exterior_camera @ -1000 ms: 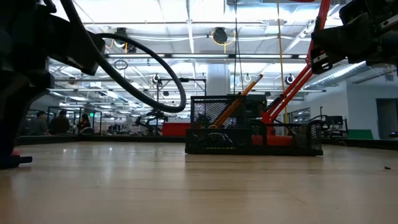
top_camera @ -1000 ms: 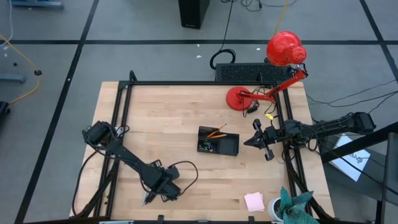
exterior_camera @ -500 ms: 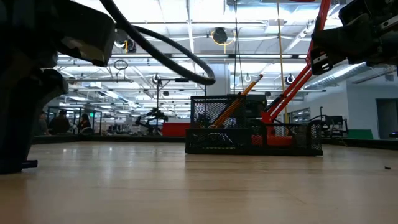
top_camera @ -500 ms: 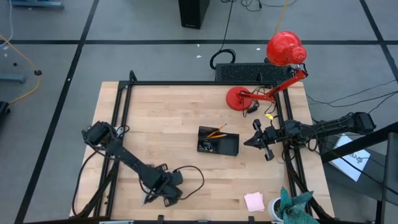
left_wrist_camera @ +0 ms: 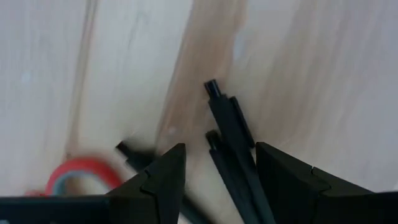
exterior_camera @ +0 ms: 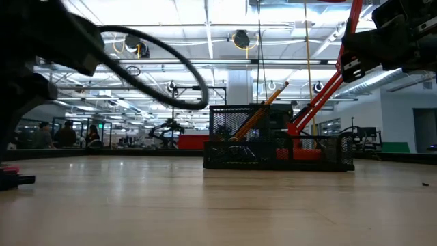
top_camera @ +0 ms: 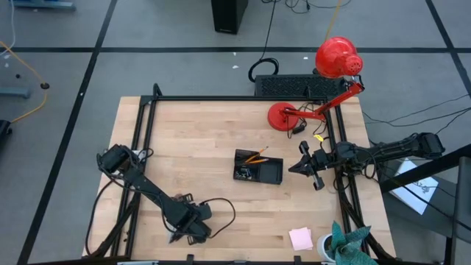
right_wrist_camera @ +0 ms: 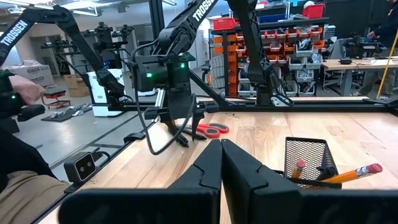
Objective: Pick and place office supplies into organizer
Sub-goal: Put the black pen into the desk organizer
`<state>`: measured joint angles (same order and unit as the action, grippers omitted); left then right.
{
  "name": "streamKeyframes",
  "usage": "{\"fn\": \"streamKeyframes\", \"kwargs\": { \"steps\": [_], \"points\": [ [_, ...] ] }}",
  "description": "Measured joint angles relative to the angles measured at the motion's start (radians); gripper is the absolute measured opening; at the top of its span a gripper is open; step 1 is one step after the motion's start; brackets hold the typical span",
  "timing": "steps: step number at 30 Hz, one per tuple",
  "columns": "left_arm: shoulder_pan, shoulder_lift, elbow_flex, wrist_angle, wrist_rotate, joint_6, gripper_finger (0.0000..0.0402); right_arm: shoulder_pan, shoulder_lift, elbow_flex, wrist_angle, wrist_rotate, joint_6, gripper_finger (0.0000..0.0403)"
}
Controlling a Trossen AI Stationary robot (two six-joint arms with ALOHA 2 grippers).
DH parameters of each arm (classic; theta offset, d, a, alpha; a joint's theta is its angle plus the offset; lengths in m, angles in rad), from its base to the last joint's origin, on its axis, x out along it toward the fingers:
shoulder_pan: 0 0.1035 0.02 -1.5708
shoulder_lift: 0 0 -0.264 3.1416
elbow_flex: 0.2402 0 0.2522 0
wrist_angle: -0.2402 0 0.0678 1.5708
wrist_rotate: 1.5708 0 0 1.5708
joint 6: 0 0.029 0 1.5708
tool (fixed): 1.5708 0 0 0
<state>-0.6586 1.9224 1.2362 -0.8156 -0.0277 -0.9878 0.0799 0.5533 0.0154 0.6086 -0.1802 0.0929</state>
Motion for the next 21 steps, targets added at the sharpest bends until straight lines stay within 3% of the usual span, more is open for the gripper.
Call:
{"fn": "streamKeyframes", "kwargs": {
  "steps": [15, 21],
  "points": [
    [0.021, -0.040, 0.008, -0.058, 0.030, 0.024, 0.0200, 0.000, 0.000, 0.000, 0.000, 0.000, 0.000, 0.0000],
    [0.026, -0.040, 0.008, -0.044, -0.006, 0.036, 0.0200, 0.000, 0.000, 0.000, 0.000, 0.000, 0.000, 0.0000]
  ]
}}
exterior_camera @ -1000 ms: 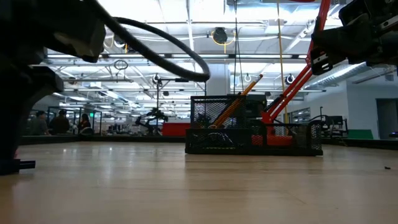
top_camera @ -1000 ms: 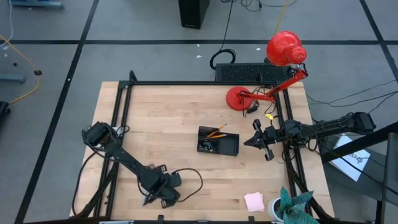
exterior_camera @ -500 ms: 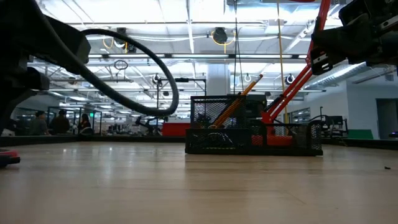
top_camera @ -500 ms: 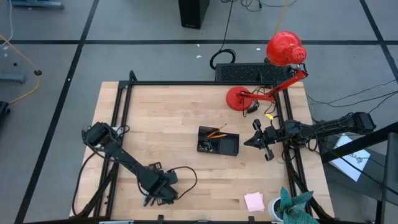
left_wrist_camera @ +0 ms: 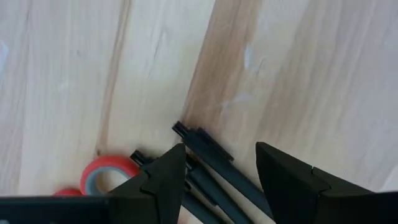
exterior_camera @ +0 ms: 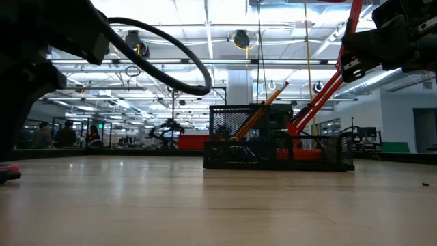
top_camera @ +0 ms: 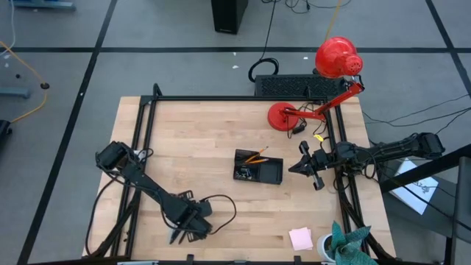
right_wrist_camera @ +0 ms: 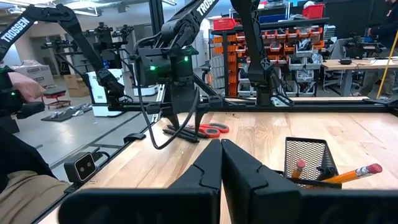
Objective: Pick and place office supplies into organizer
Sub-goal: Put the black pen into the desk organizer
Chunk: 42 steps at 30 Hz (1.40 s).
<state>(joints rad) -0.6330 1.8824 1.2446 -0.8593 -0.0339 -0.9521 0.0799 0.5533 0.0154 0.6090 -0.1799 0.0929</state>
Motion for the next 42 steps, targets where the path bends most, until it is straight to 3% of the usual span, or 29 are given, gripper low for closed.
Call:
{"fn": "streamKeyframes", "kwargs": {
  "steps": [28, 42],
  "points": [
    [-0.019, 0.069, 0.005, 0.123, -0.026, -0.003, 0.0200, 0.000, 0.001, 0.000, 0.007, 0.000, 0.000, 0.0000],
    [-0.032, 0.072, 0.222, -0.277, -0.097, -0.033, 0.0200, 0.000, 0.001, 0.000, 0.007, 0.002, -0.002, 0.0000]
  ]
}}
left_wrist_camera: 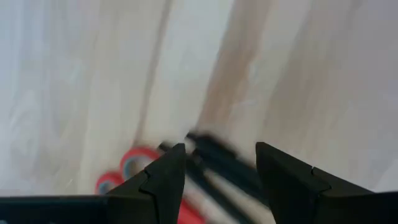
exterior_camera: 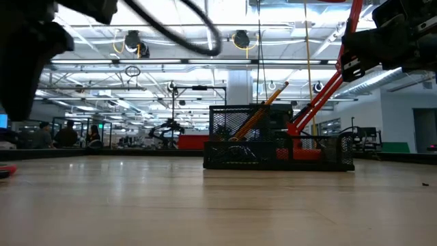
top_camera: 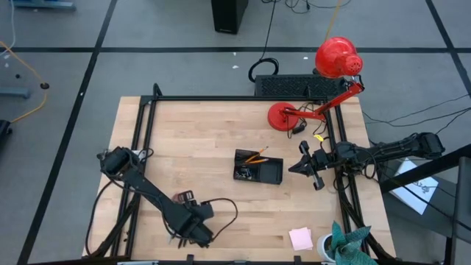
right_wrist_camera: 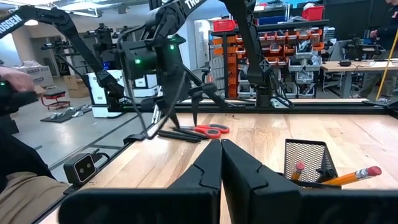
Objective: Pick and place office supplies into organizer
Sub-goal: Put the black pen into the desk organizer
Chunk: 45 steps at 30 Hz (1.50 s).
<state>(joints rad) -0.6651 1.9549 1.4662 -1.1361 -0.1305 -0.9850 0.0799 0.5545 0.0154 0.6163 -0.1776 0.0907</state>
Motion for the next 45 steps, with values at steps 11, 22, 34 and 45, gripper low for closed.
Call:
{"fn": "streamKeyframes", "kwargs": {
  "steps": [11, 22, 34, 45],
  "points": [
    [-0.059, 0.000, -0.053, -0.060, 0.112, -0.190, 0.0200, 0.000, 0.000, 0.000, 0.000, -0.001, 0.002, 0.0000],
    [-0.091, 0.000, -0.134, 0.051, 0.107, -0.258, 0.0200, 0.000, 0.000, 0.000, 0.000, -0.002, 0.002, 0.0000],
    [-0.094, -0.006, -0.230, 0.165, 0.101, -0.274, 0.0200, 0.000, 0.001, 0.000, 0.000, -0.001, 0.002, 0.0000],
    [-0.066, -0.003, -0.231, 0.240, -0.022, -0.218, 0.0127, 0.000, 0.002, 0.000, 0.002, 0.000, 0.002, 0.0000]
  ]
}}
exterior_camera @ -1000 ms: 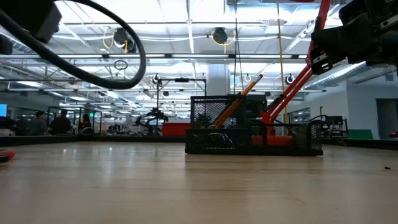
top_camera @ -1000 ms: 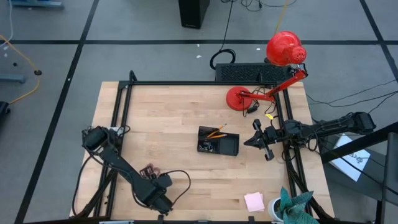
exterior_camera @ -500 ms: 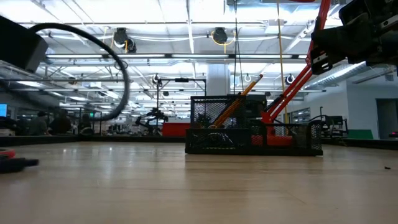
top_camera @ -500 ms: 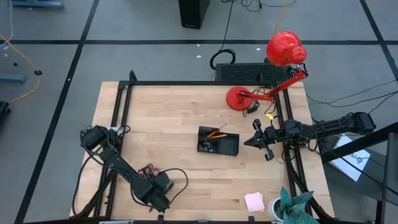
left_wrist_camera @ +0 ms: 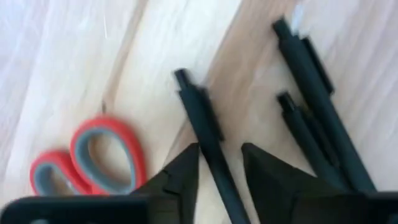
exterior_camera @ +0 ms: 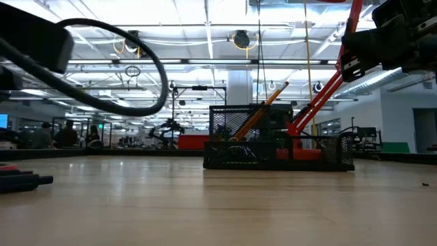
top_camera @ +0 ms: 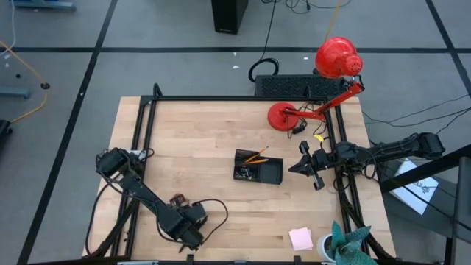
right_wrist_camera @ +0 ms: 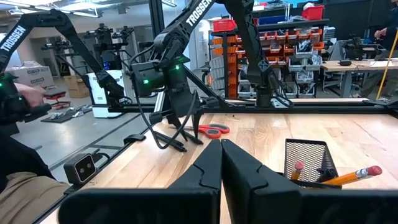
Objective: Pick and place office supplies into organizer
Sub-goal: Put the black pen into the desk organizer
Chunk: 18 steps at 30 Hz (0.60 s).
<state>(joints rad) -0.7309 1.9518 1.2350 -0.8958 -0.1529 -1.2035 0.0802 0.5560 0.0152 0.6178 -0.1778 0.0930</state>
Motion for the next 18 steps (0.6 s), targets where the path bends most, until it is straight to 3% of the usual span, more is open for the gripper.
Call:
{"fn": "streamKeyframes", "kwargs": {
  "steps": [8, 12, 18],
  "points": [
    [0.007, 0.000, -0.003, 0.052, 0.000, 0.124, 0.0015, 0.000, 0.000, 0.000, 0.003, -0.001, 0.000, 0.0000],
    [0.007, 0.001, -0.003, 0.062, -0.013, 0.146, 0.0024, 0.000, 0.000, 0.000, 0.003, -0.001, 0.000, 0.0000],
    [0.006, 0.001, -0.003, 0.089, -0.112, 0.193, 0.0022, 0.000, 0.000, 0.000, 0.006, -0.001, 0.000, 0.0000]
  ]
}}
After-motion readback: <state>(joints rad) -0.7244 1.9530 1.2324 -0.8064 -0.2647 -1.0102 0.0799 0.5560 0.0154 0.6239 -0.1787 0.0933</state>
